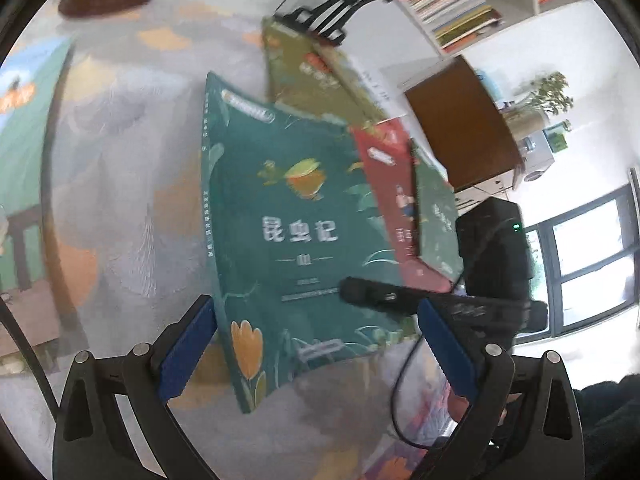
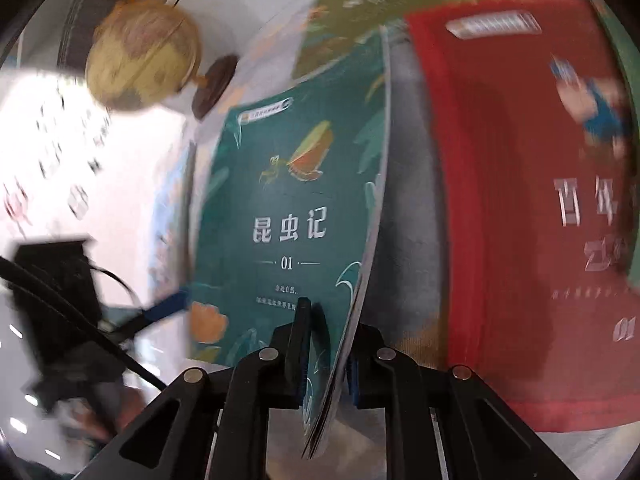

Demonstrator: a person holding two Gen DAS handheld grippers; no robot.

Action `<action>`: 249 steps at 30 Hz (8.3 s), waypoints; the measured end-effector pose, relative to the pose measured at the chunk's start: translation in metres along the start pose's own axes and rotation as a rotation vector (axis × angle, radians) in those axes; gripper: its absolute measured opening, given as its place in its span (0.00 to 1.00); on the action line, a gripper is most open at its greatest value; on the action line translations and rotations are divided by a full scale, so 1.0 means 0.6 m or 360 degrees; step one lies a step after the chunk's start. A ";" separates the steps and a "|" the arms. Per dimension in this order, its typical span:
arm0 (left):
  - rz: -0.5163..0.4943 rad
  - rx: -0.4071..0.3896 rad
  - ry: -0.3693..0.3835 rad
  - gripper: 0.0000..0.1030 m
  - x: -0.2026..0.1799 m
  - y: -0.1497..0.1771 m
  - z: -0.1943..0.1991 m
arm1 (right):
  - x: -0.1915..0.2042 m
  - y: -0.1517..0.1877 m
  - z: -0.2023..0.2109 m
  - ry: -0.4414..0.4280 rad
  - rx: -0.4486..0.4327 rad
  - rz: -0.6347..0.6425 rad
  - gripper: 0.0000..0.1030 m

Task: Organize books

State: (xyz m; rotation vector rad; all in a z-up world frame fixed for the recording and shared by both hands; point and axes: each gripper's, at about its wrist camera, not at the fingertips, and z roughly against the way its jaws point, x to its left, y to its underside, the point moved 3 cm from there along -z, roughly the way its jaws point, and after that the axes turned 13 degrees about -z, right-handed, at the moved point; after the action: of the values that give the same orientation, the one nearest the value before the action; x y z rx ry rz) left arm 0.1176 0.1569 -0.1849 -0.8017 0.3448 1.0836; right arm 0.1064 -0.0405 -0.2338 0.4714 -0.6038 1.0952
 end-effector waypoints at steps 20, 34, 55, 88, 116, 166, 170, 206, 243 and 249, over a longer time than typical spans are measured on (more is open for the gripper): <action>-0.0198 -0.0115 -0.0004 0.96 -0.062 -0.033 0.080 | 0.140 0.037 0.051 0.0176 -0.0164 0.0667 0.17; -0.0168 -0.0436 -0.0271 0.96 -0.022 -0.038 0.275 | 0.333 0.073 0.035 -0.0008 -0.0162 0.1074 0.18; 0.0374 -0.0463 -0.0423 0.96 0.216 0.028 0.281 | 0.425 0.081 -0.219 0.0120 0.0140 0.1157 0.20; 0.0111 -0.0255 -0.0594 0.97 0.037 -0.004 0.212 | 0.138 0.088 0.012 0.0355 -0.0139 0.0432 0.44; -0.0710 0.0304 -0.0626 0.97 -0.396 -0.171 -0.205 | -0.217 -0.017 0.435 0.0548 -0.0789 -0.0036 0.52; -0.0655 0.0414 -0.0542 0.96 -0.324 -0.155 -0.364 | -0.245 -0.118 0.350 0.0582 -0.0630 0.0163 0.32; -0.0491 0.0360 -0.0291 0.96 -0.317 -0.159 -0.341 | -0.260 -0.127 0.362 0.0539 -0.0653 0.0107 0.33; -0.0012 0.0348 0.0191 0.92 -0.350 -0.168 -0.367 | -0.351 -0.146 0.397 -0.0366 -0.0452 -0.0587 0.56; -0.0349 0.0617 -0.0650 0.92 -0.340 -0.029 -0.339 | -0.310 -0.093 0.386 0.0312 -0.0609 -0.0137 0.16; -0.0249 0.0531 -0.0649 0.99 -0.315 -0.017 -0.315 | -0.308 -0.086 0.385 0.0326 -0.0607 -0.0115 0.17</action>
State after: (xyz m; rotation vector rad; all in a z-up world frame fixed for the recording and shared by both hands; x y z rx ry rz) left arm 0.0650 -0.1051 -0.1929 -0.2941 0.1088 0.9811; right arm 0.0431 -0.3299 -0.1861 0.0491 -0.5923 0.9183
